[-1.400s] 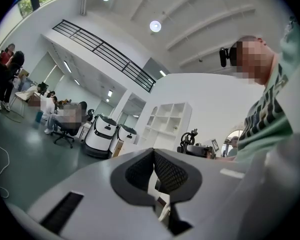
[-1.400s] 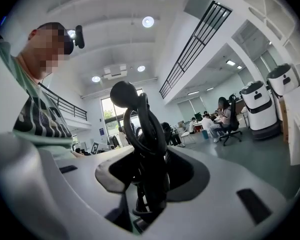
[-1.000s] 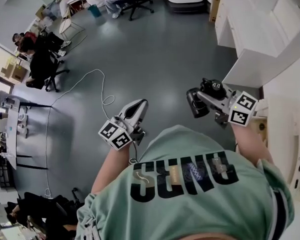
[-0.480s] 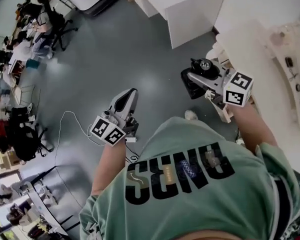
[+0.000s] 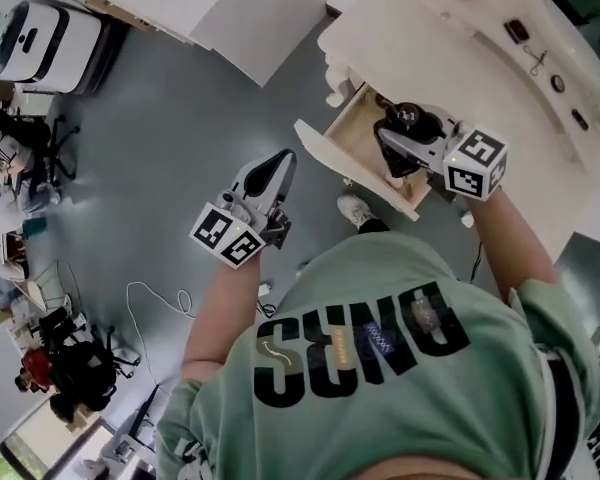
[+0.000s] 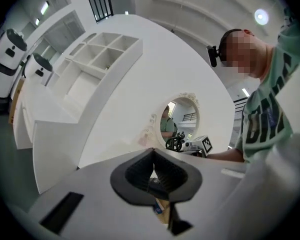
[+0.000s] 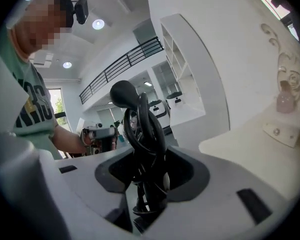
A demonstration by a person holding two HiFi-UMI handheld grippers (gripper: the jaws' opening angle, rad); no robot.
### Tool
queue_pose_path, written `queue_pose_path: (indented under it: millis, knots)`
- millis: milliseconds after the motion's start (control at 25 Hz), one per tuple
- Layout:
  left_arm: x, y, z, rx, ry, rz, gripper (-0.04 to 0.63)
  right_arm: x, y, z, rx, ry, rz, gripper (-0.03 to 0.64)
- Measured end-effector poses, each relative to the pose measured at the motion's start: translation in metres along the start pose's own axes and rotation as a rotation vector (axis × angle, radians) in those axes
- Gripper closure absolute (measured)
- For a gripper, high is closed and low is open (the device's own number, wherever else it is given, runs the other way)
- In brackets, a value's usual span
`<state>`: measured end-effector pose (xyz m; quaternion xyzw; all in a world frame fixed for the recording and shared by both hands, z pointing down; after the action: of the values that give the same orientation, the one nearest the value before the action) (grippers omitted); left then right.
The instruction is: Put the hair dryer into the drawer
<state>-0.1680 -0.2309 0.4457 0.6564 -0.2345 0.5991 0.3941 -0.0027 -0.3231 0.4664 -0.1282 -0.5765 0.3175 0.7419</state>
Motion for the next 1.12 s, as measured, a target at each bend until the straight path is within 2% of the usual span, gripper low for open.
queue_pose_path:
  millis: [240,440,640,840,1120]
  knots:
    - [0.044,-0.01,0.061,0.114,0.077,-0.058,0.586,0.063,-0.067,-0.02,0.15,0.062,0.066,0.462]
    - [0.07,-0.019,0.083,0.152,0.121,-0.086,0.586,0.112,-0.101,-0.031,0.248,0.13,0.097,0.462]
    - [0.083,-0.023,0.085,0.152,0.145,-0.095,0.586,0.138,-0.118,-0.028,0.328,0.154,0.088,0.462]
    - [0.09,-0.023,0.078,0.136,0.162,-0.107,0.586,0.153,-0.129,-0.001,0.421,0.205,0.01,0.463]
    - [0.095,-0.024,0.065,0.117,0.174,-0.112,0.584,0.158,-0.13,0.04,0.488,0.265,-0.045,0.457]
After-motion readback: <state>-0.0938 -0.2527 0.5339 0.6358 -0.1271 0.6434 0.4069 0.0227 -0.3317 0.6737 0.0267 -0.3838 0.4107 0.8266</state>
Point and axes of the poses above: the fingertips, and each gripper's own axes: z forward along the fingers, y to its left, x out of its underside, the point moved 2 cm from there along -z, backward along the fingers, and after that the axes turned 14 degrees about z, right-handed, at the moved point
